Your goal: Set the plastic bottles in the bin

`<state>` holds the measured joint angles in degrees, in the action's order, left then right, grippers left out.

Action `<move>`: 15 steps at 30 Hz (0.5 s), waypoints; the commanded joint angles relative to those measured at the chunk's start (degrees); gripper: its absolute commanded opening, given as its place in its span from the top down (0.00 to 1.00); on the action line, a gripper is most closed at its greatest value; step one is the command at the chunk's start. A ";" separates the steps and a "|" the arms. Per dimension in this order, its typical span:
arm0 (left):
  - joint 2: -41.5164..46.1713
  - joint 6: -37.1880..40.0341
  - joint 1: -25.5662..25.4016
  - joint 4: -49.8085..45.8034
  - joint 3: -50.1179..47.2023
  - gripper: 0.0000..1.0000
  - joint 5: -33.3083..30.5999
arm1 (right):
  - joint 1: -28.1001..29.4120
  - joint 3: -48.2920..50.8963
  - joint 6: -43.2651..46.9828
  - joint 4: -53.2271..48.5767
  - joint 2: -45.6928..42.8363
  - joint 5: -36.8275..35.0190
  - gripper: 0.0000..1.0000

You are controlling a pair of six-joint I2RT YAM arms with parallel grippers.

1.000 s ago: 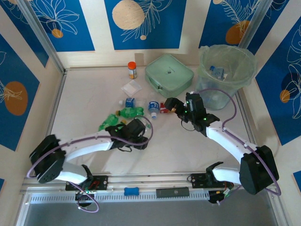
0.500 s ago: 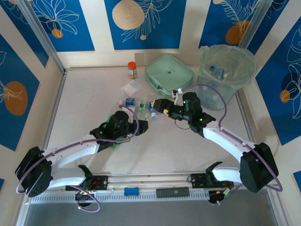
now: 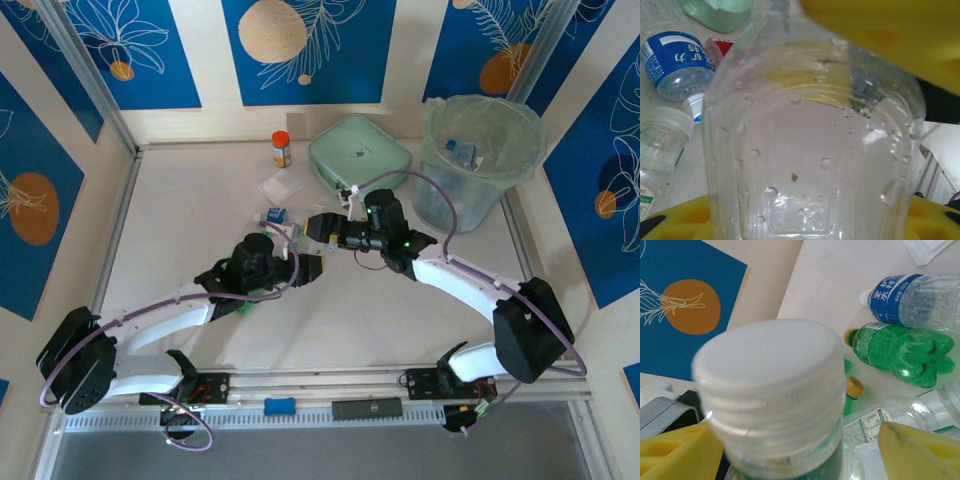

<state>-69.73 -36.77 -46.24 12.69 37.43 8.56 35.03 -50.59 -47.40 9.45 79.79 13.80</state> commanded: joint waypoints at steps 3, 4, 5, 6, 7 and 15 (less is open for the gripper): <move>-0.07 2.01 0.36 1.21 1.41 0.53 0.61 | 1.22 -1.62 1.21 -1.53 1.24 1.60 0.21; -0.22 2.21 0.44 1.05 1.46 0.53 0.38 | 1.40 -1.49 1.17 -1.76 1.31 1.45 0.21; -0.22 2.29 0.32 0.87 1.50 0.53 0.18 | 1.59 -1.49 1.21 -2.10 1.35 1.21 0.22; -0.26 2.37 0.36 0.85 1.51 0.53 0.08 | 1.71 -1.36 1.31 -2.35 1.42 1.06 0.22; -0.29 2.40 0.44 0.85 1.52 0.53 -0.09 | 1.87 -1.34 1.39 -2.67 1.31 0.76 0.23; -0.12 1.95 0.37 1.28 1.20 0.48 0.05 | 1.98 -1.01 1.61 -3.70 1.08 -1.01 0.41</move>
<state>-70.28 -35.22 -46.24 12.16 37.43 8.38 36.80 -50.81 -46.81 7.60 80.86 13.28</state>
